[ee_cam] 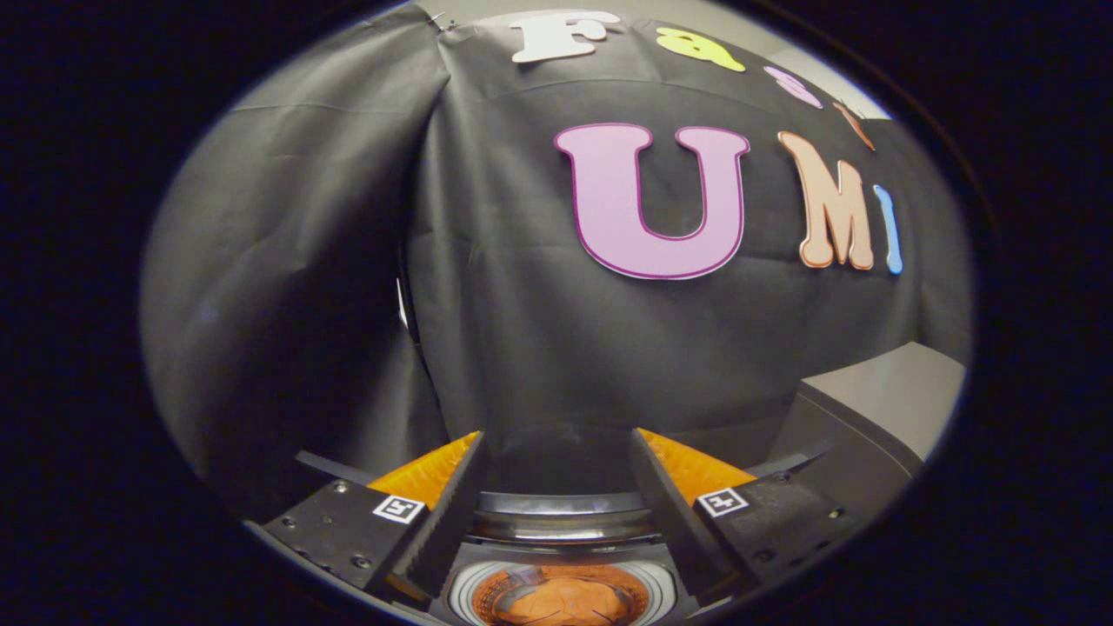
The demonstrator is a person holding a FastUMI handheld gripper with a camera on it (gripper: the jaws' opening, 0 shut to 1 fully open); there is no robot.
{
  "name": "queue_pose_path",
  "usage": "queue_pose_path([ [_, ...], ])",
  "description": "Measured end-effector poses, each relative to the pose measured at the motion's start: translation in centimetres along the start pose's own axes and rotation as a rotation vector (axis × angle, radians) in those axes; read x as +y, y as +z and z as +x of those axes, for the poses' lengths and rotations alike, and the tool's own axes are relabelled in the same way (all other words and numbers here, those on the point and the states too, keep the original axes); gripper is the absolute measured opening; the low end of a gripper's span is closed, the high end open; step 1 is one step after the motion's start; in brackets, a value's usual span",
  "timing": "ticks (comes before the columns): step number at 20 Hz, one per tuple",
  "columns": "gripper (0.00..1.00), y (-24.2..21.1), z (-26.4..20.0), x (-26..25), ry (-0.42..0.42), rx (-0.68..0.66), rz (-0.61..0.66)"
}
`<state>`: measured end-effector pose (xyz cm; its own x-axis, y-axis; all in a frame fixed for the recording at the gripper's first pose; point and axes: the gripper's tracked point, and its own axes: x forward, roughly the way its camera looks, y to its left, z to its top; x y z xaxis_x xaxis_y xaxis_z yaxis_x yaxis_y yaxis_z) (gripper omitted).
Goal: Put the clothes into the washing machine and then close the washing machine lid.
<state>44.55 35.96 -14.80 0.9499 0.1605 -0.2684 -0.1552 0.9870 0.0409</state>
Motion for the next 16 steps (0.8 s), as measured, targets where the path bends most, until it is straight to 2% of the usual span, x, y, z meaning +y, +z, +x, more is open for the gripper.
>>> queue_pose_path([
  [7,0.98,-0.1,0.2,-0.1,0.022,0.010,0.009],
  [10,0.99,-0.5,0.4,-0.7,-0.002,0.027,0.015],
  [13,0.99,-2.2,0.2,-0.7,-0.028,0.173,0.071],
  [16,0.98,-0.7,-0.1,-0.7,-0.050,0.157,0.123],
])
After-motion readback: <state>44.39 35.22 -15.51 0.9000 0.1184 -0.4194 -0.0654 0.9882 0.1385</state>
